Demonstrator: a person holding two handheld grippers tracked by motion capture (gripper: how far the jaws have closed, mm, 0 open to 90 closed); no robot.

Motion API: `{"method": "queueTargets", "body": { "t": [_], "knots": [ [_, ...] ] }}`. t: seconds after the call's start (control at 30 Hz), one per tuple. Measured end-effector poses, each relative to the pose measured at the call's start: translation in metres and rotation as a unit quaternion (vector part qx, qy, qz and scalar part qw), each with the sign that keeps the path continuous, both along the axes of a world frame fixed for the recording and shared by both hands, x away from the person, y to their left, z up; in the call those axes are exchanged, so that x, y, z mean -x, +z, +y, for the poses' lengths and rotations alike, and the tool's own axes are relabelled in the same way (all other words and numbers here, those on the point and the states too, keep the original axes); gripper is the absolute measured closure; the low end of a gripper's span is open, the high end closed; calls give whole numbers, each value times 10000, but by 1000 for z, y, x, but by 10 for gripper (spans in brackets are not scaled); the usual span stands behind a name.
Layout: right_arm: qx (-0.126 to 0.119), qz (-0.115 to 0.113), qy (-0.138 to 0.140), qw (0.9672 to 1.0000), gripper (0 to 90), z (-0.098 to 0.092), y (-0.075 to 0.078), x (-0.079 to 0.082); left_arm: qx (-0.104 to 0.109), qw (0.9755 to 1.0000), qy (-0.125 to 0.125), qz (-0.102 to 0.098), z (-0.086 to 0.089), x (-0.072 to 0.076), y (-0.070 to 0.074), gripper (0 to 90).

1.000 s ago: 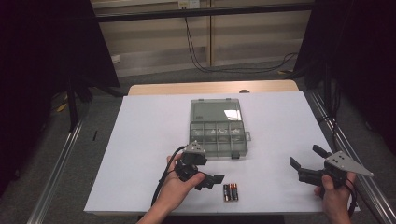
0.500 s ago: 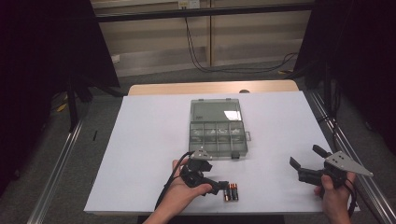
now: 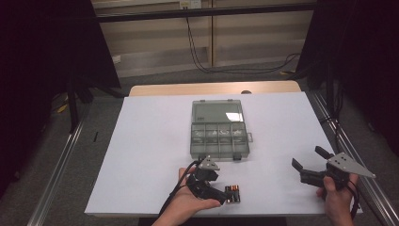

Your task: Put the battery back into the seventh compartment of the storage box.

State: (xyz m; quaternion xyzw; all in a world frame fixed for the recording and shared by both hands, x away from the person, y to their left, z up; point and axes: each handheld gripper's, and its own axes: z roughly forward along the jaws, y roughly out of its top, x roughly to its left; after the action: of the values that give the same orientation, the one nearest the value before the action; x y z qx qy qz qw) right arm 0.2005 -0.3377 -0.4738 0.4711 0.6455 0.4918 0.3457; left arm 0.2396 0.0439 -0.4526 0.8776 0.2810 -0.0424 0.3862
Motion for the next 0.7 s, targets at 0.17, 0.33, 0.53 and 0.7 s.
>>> {"method": "queueTargets", "body": {
  "t": [0.17,0.33,0.53,0.7],
  "knots": [
    [-5,6,-5,10000,29,0,0,0,-96,9999,14,34,-1,2,-2,259],
    [9,-2,-6,10000,29,0,0,0,-258,9996,87,-97,-3,7,-4,346],
    [19,-5,-11,10000,29,0,0,0,-196,9996,141,126,-4,7,-7,392],
    [19,-6,-14,10000,29,0,0,0,-252,9994,232,109,-6,9,-8,428]
  ]
}}
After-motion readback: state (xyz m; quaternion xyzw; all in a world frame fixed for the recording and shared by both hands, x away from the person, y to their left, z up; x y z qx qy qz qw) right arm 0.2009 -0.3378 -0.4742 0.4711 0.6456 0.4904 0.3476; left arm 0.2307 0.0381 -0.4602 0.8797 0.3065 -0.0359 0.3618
